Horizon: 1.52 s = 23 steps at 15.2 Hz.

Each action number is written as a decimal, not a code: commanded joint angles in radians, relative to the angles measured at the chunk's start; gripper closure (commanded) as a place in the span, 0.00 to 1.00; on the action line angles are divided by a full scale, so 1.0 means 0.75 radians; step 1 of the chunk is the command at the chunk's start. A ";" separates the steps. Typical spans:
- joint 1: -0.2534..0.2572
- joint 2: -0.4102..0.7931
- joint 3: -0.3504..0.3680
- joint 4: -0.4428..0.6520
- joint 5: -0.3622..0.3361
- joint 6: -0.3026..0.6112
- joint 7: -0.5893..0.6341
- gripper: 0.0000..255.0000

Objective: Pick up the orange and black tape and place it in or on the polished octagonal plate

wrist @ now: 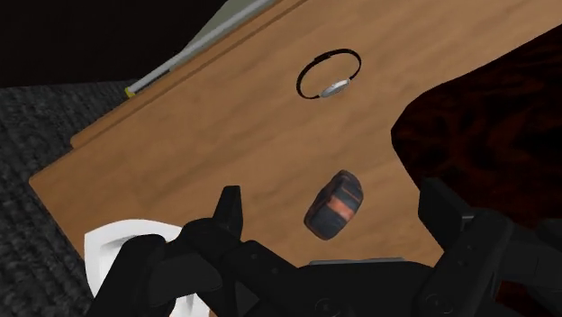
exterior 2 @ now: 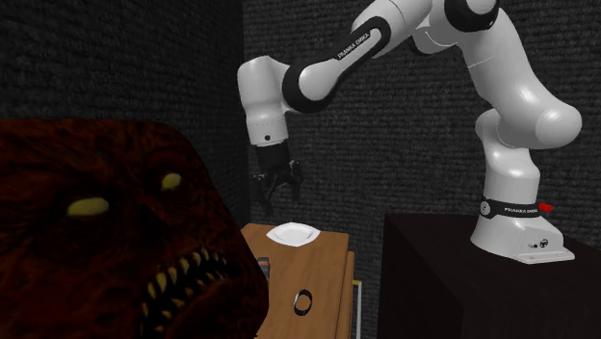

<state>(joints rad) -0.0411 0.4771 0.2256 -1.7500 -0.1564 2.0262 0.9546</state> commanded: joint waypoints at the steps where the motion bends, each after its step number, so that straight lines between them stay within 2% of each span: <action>1: 0.012 0.119 -0.019 0.111 -0.007 -0.019 0.039 0.00; 7: 0.041 0.468 -0.073 0.467 0.003 -0.101 0.128 0.00; 11: 0.052 0.730 -0.099 0.779 0.019 -0.197 0.176 0.00; 12: 0.060 0.519 -0.079 0.692 0.024 -0.449 0.165 0.00; 13: 0.060 0.519 -0.078 0.692 0.024 -0.449 0.166 0.00; 18: -0.045 0.444 -0.100 0.331 0.135 0.098 0.346 0.00; 23: -0.116 0.480 -0.117 0.121 0.248 0.603 0.477 0.00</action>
<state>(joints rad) -0.1192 0.8266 0.1395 -1.6346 0.0120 2.3965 1.2926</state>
